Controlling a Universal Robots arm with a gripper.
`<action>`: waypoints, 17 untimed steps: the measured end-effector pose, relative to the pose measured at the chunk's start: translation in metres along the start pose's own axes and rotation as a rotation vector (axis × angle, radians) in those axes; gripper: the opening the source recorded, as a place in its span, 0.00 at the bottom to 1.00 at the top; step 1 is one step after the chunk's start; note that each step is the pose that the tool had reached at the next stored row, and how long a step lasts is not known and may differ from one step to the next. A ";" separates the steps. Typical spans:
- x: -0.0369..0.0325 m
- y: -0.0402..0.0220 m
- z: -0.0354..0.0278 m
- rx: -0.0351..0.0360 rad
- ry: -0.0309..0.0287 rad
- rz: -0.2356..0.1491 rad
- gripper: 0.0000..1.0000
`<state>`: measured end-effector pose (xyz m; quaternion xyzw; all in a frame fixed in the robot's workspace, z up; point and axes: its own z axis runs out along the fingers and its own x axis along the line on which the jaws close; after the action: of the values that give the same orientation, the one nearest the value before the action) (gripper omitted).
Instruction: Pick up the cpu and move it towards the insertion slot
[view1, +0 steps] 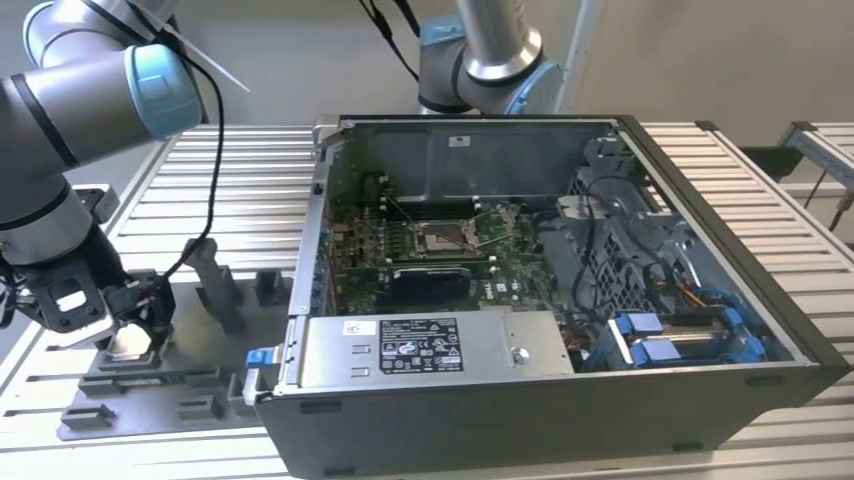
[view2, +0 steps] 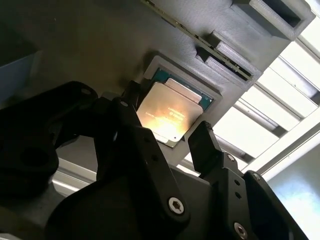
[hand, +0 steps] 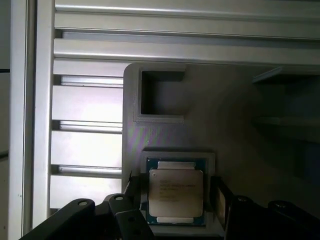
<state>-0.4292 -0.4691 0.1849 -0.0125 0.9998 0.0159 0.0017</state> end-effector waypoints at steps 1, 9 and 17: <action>0.0000 0.0000 0.0000 0.0000 0.0000 0.000 1.00; 0.0000 0.0000 0.0000 0.0000 0.0001 0.000 0.00; 0.0000 0.0000 0.0001 0.0000 0.0000 0.000 0.00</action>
<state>-0.4292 -0.4691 0.1848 -0.0125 0.9998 0.0159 0.0017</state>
